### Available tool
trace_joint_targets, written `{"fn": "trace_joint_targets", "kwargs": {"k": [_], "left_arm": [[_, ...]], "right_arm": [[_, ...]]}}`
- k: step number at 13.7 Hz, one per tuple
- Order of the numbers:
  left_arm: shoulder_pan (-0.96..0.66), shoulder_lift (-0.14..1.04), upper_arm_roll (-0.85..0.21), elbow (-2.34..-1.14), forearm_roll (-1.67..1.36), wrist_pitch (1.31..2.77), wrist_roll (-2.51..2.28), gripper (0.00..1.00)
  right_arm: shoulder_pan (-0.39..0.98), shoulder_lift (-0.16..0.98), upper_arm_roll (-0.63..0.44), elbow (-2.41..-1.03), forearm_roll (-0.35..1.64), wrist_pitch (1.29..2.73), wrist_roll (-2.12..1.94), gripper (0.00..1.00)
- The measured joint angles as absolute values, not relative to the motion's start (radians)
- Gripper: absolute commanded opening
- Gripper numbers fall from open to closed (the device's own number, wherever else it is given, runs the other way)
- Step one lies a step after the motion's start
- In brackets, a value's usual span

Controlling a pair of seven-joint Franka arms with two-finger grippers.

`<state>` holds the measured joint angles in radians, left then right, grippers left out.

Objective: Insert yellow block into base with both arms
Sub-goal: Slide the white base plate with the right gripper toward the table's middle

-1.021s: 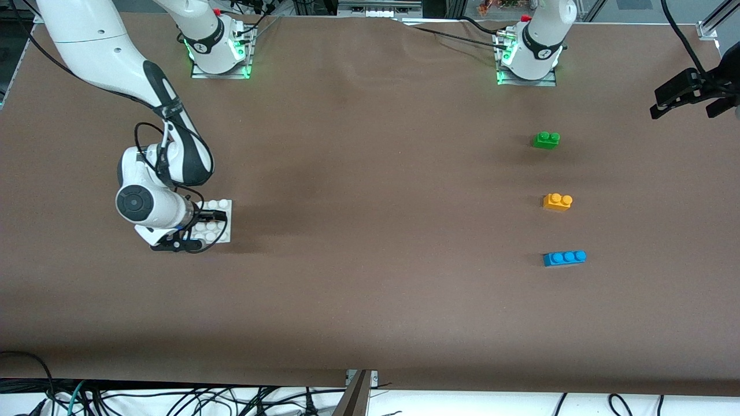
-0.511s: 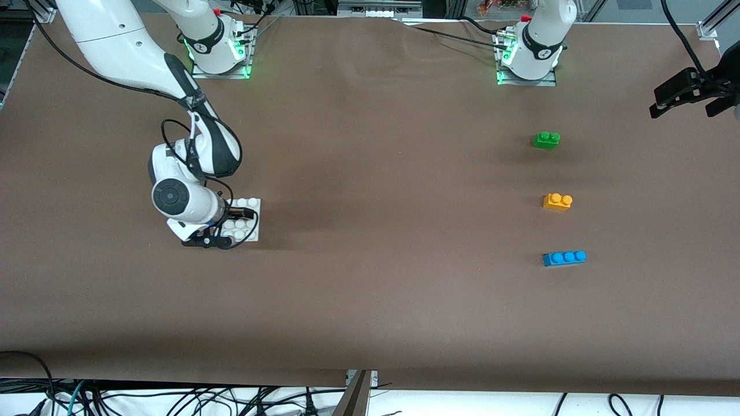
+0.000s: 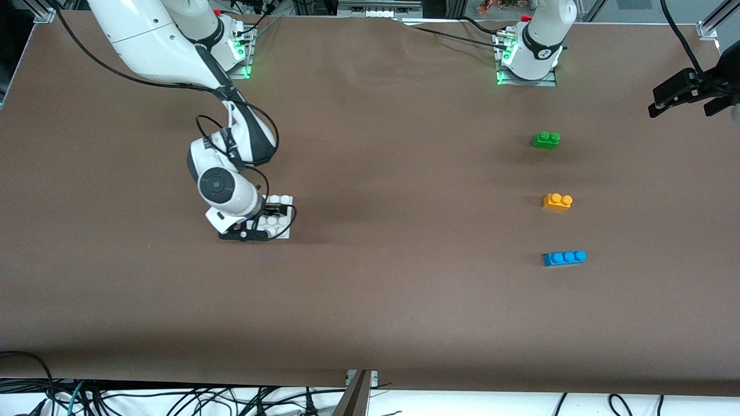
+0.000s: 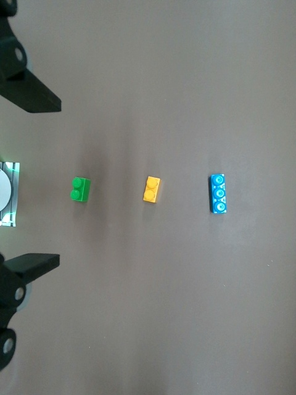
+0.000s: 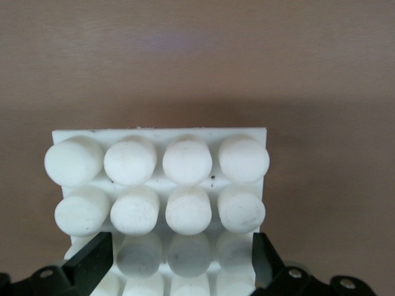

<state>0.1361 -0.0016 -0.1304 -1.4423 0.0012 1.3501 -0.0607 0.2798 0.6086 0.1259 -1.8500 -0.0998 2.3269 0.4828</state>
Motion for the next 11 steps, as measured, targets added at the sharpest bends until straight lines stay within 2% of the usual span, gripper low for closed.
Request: {"fn": "trace_joint_targets", "kwargs": {"k": [11], "left_arm": [[0.150, 0.007, -0.132, -1.445, 0.001, 1.350, -0.061, 1.00]], "right_arm": [[0.519, 0.711, 0.129, -1.676, 0.023, 2.341, 0.623, 1.00]]}}
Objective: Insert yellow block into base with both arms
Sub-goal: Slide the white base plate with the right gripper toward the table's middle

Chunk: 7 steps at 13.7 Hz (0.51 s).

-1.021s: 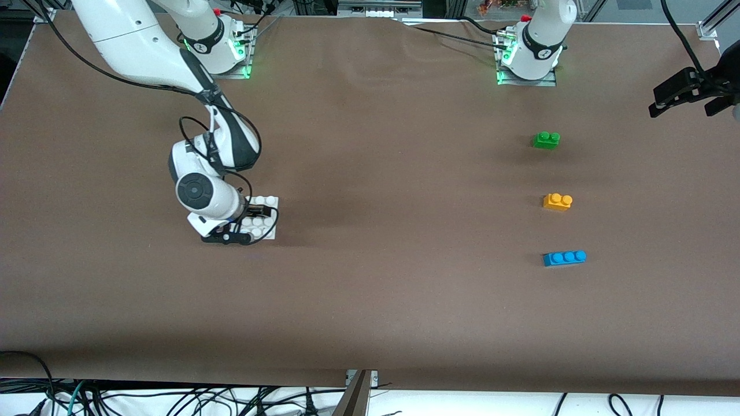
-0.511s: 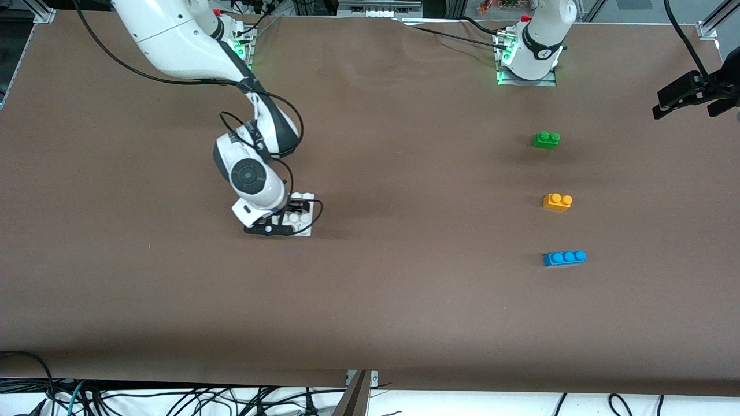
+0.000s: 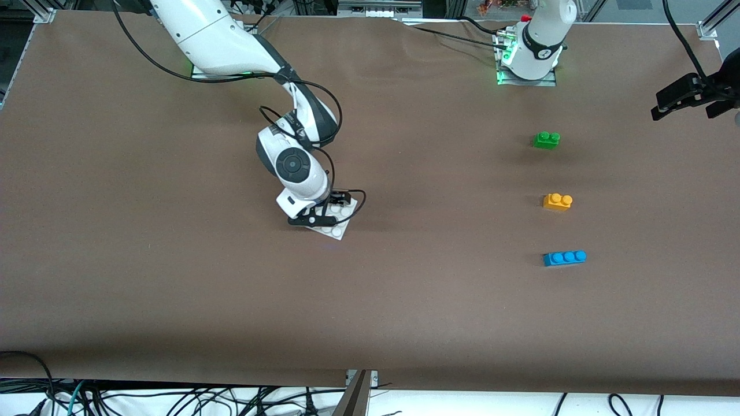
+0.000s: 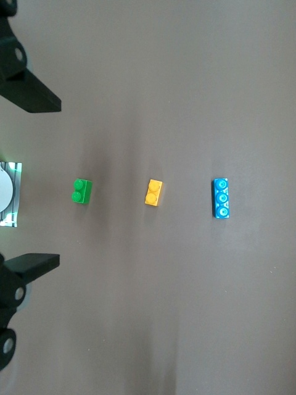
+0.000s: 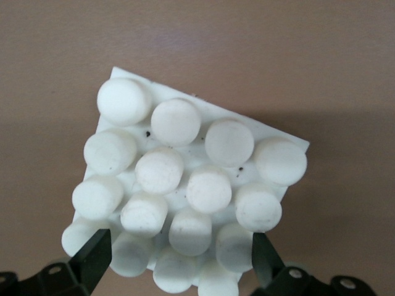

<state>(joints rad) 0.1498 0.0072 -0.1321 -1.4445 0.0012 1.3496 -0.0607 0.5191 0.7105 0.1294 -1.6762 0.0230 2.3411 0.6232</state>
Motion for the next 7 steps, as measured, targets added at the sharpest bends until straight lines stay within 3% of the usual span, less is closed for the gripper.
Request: {"fn": "trace_joint_targets", "kwargs": {"k": [7], "left_arm": [[0.150, 0.007, -0.131, -1.445, 0.001, 1.350, -0.061, 1.00]], "right_arm": [[0.555, 0.726, 0.128, -1.646, 0.027, 2.340, 0.623, 1.00]]}}
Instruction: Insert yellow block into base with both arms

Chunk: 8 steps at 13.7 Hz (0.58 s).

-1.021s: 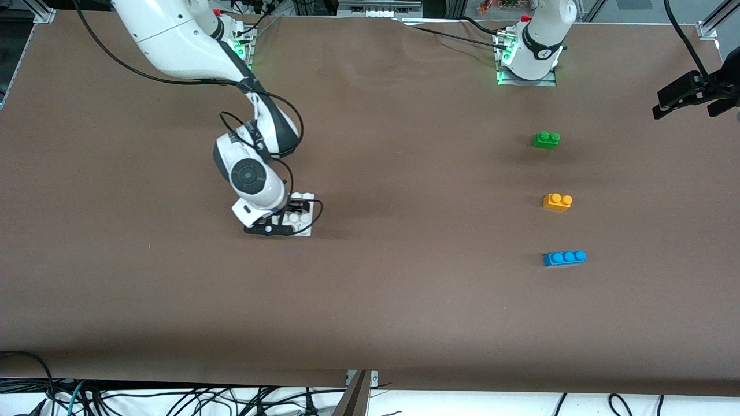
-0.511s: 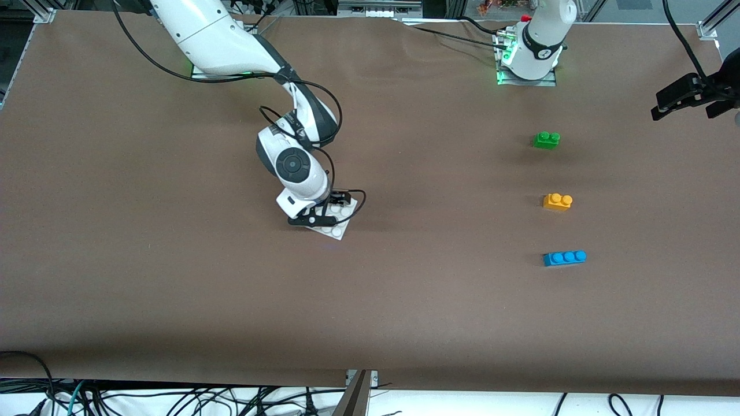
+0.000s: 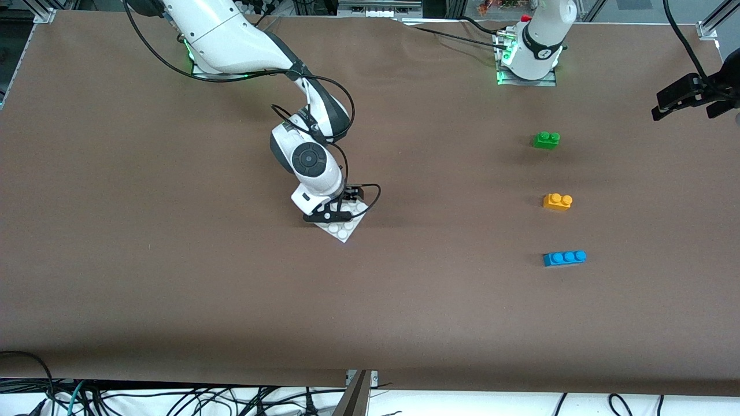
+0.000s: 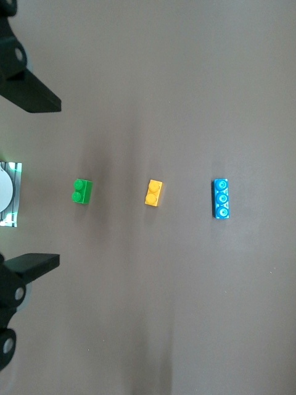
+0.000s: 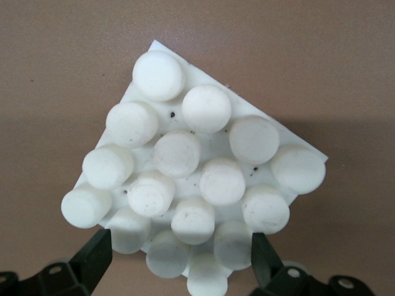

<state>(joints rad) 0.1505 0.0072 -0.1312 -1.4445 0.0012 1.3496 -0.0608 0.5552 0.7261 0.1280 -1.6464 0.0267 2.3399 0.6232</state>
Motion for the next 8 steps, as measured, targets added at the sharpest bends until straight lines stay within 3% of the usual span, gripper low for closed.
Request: {"fn": "trace_joint_targets", "kwargs": {"k": [8], "left_arm": [[0.153, 0.007, -0.131, -1.445, 0.001, 1.350, -0.061, 1.00]], "right_arm": [[0.550, 0.724, 0.068, -1.618, -0.029, 2.251, 0.610, 1.00]]}}
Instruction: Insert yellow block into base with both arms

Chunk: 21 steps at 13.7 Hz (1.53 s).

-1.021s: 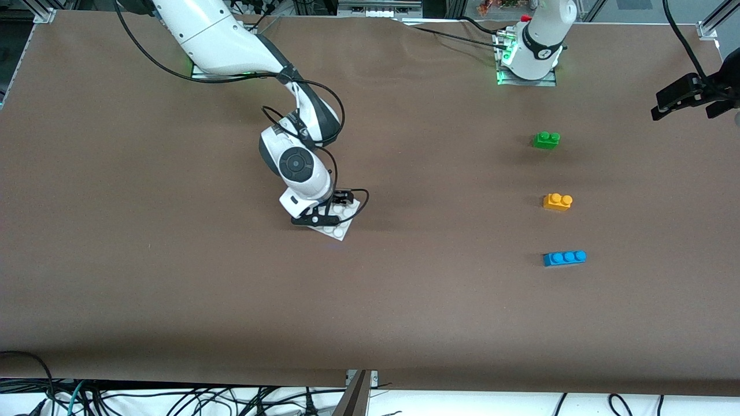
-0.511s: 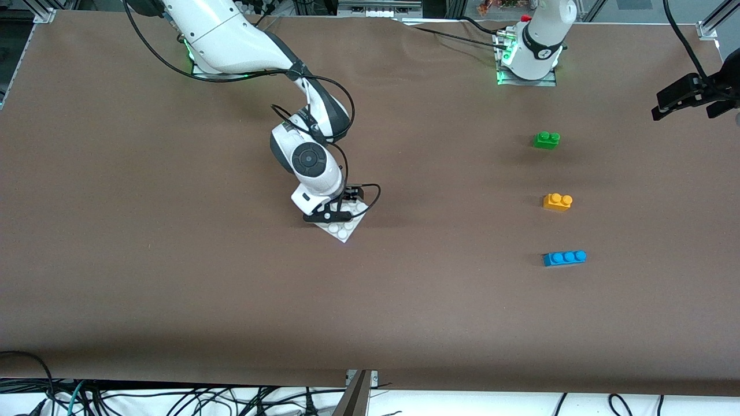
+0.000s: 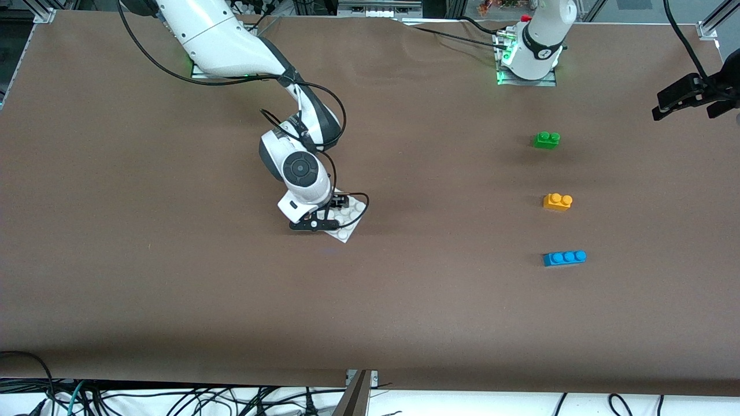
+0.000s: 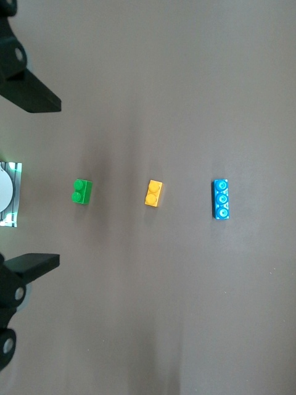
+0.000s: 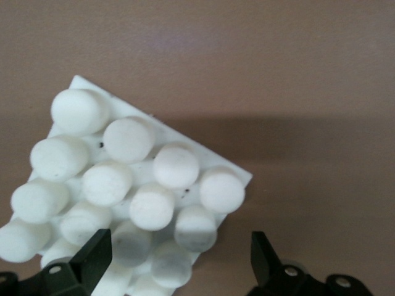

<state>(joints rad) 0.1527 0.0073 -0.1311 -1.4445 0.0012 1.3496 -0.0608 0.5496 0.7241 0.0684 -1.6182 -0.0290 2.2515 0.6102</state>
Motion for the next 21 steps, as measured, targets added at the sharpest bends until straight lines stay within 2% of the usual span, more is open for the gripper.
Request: {"fn": "trace_joint_targets", "kwargs": {"k": [6, 7, 8, 9, 10, 11, 18, 21], "left_arm": [[0.153, 0.007, -0.131, -1.444, 0.001, 1.350, -0.061, 1.00], [0.153, 0.007, -0.131, -1.444, 0.001, 1.350, -0.061, 1.00], [0.153, 0.007, -0.131, -1.444, 0.001, 1.350, -0.061, 1.00], [0.153, 0.007, -0.131, -1.444, 0.001, 1.350, -0.061, 1.00], [0.153, 0.007, -0.131, -1.444, 0.001, 1.350, -0.061, 1.00], [0.153, 0.007, -0.132, -1.444, 0.001, 1.350, -0.061, 1.00], [0.153, 0.007, -0.132, -1.444, 0.001, 1.350, -0.061, 1.00], [0.153, 0.007, -0.132, -1.444, 0.001, 1.350, -0.061, 1.00]], "right_arm": [[0.550, 0.723, 0.036, -1.603, -0.110, 2.240, 0.610, 1.00], [0.549, 0.723, 0.027, -1.603, -0.119, 2.231, 0.610, 0.87], [0.548, 0.723, 0.020, -1.602, -0.121, 2.218, 0.609, 0.54], [0.548, 0.723, 0.014, -1.601, -0.122, 2.210, 0.609, 0.30], [0.548, 0.722, 0.011, -1.597, -0.122, 2.205, 0.609, 0.21], [0.548, 0.721, 0.010, -1.593, -0.122, 2.193, 0.609, 0.17], [0.526, 0.712, 0.000, -1.580, -0.121, 2.118, 0.629, 0.21], [0.528, 0.715, 0.000, -1.572, -0.126, 2.117, 0.633, 0.19]]}}
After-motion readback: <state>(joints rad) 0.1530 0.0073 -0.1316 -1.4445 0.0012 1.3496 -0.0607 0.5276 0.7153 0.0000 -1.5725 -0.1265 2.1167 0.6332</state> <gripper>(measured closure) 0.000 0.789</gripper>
